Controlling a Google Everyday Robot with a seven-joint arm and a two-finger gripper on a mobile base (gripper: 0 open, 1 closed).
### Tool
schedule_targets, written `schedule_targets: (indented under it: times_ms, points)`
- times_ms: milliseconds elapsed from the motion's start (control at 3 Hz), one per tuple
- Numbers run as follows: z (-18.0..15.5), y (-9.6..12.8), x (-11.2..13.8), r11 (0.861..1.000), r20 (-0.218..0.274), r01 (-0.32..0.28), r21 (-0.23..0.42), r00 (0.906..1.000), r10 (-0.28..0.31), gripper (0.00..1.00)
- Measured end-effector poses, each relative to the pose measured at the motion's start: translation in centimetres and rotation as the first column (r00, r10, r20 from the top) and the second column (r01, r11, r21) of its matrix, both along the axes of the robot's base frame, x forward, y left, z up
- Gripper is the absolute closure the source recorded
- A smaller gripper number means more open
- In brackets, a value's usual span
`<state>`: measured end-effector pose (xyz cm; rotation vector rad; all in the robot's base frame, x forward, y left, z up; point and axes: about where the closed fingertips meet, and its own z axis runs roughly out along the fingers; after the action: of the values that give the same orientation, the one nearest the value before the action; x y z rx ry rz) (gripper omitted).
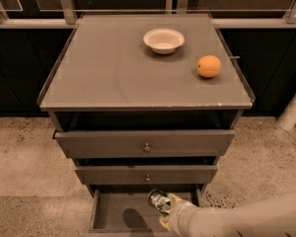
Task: Pick green can from bottom drawer and place on counter
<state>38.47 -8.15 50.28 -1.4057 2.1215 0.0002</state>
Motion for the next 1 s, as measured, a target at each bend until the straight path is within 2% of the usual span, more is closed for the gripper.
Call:
schedule_targets:
  times_ms: [333,667,1000]
  points:
    - [-1.2,7.2,-0.8,0.974,-0.076,-0.125,0.191,0.9870,0.142,1.00]
    - [0.9,13.9,-0.4,0.871,0.047,-0.372,0.319,0.9246,0.378,1.00]
    - [5.8,16.8,0.0,0.741,0.257,-0.589,0.323,0.8080,0.530,1.00]
